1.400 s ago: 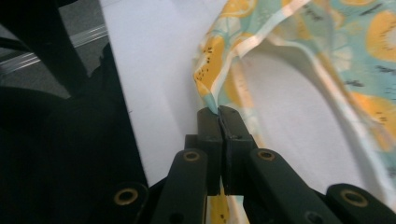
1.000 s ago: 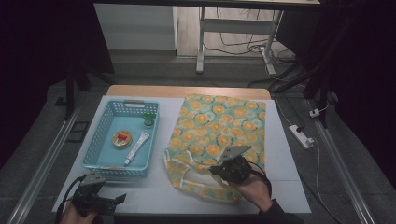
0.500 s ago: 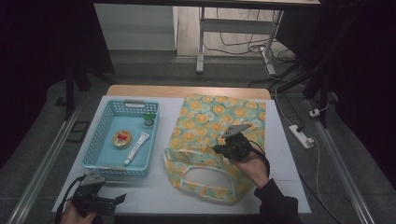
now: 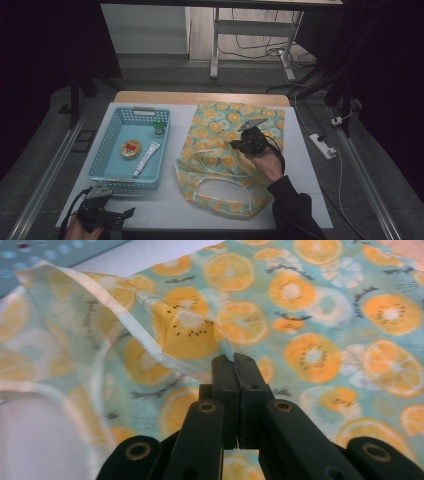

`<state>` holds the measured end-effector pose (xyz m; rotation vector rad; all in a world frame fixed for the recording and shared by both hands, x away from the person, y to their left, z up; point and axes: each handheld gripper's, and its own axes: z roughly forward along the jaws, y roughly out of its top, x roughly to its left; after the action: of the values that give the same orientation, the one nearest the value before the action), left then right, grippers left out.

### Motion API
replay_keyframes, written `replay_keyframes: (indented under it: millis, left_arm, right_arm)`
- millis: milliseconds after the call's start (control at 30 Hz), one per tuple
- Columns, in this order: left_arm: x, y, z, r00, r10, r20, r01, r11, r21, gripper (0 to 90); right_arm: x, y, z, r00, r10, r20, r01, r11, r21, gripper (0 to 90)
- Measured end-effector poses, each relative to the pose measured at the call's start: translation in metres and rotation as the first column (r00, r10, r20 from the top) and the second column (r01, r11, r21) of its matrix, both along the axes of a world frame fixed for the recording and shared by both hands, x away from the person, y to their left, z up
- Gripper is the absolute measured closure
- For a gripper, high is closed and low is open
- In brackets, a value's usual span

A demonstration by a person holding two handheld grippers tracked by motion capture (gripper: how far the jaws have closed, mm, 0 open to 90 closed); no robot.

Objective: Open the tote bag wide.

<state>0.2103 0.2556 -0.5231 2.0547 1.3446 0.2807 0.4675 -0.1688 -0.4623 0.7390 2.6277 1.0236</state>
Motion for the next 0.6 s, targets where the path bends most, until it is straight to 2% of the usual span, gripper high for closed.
replay_keyframes:
  millis: [100, 467, 500, 600]
  left_arm:
    - [0.0, 0.0, 0.0, 1.0, 0.0, -0.001, 0.0, 1.0, 0.0, 0.0]
    - [0.001, 0.001, 0.0, 1.0, 0.003, -0.005, -0.003, 1.0, -0.003, 0.0]
    - [0.0, 0.001, 0.0, 1.0, 0.003, -0.005, -0.003, 1.0, -0.004, 0.0]
    - [0.001, 0.001, 0.0, 1.0, 0.004, -0.005, -0.004, 1.0, -0.005, 0.0]
  right_arm:
    - [0.013, -0.001, -0.003, 0.9997, -0.025, 0.007, 0.025, 0.9997, -0.005, 89.5]
    - [0.042, 0.002, -0.003, 0.997, -0.063, 0.044, 0.063, 0.998, 0.003, 89.5]
    - [0.048, 0.002, -0.006, 0.9966, -0.07, 0.044, 0.07, 0.9975, -0.005, 89.5]
    - [0.053, 0.002, -0.012, 0.9963, -0.078, 0.037, 0.078, 0.9967, -0.019, 89.5]
